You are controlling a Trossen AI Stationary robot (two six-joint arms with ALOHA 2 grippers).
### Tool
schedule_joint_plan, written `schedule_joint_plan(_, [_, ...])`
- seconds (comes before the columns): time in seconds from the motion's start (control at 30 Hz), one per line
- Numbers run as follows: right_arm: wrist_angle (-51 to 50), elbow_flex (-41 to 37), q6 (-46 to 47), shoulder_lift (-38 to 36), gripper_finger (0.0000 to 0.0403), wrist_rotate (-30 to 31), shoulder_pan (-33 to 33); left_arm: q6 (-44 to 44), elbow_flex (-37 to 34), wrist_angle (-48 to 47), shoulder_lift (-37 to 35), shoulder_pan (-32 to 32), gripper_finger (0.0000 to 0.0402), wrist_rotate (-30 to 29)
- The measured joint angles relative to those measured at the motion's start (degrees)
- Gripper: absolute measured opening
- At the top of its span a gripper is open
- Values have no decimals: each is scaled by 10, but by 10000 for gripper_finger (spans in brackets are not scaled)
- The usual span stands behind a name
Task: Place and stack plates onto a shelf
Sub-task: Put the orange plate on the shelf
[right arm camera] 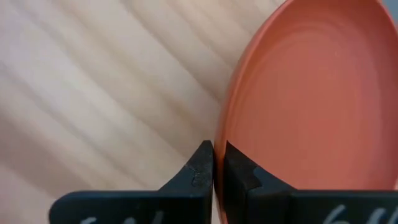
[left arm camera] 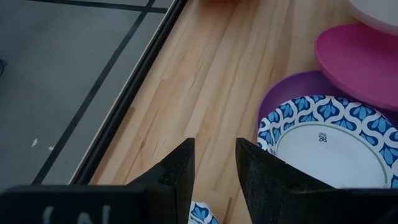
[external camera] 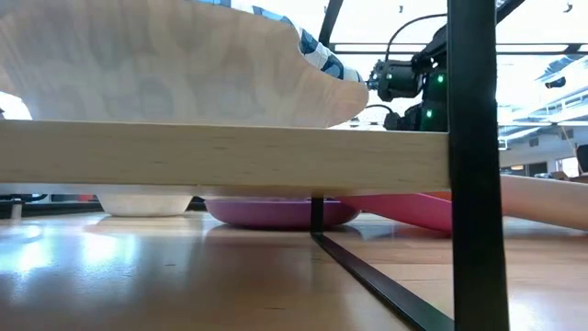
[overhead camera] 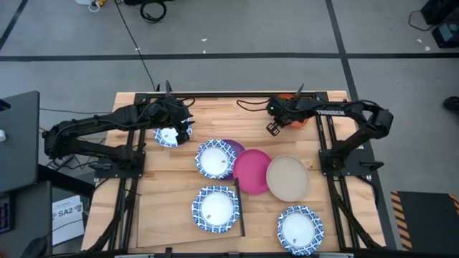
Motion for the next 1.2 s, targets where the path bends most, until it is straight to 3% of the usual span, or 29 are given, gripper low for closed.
schedule_joint_plan(0.57, [129,0,-225,-43,19,-34,113,2,0,9,0,0,123,1])
schedule_joint_plan(0.83, [232,0,-345,-43,21,-60,164,3,0,37,0,0,123,92])
schedule_joint_plan(1.07, [300,0,-426,-43,21,-60,194,6,0,89,0,-10,123,135])
schedule_joint_plan(1.2, [325,0,-453,-43,21,-61,207,61,0,118,0,-24,123,164])
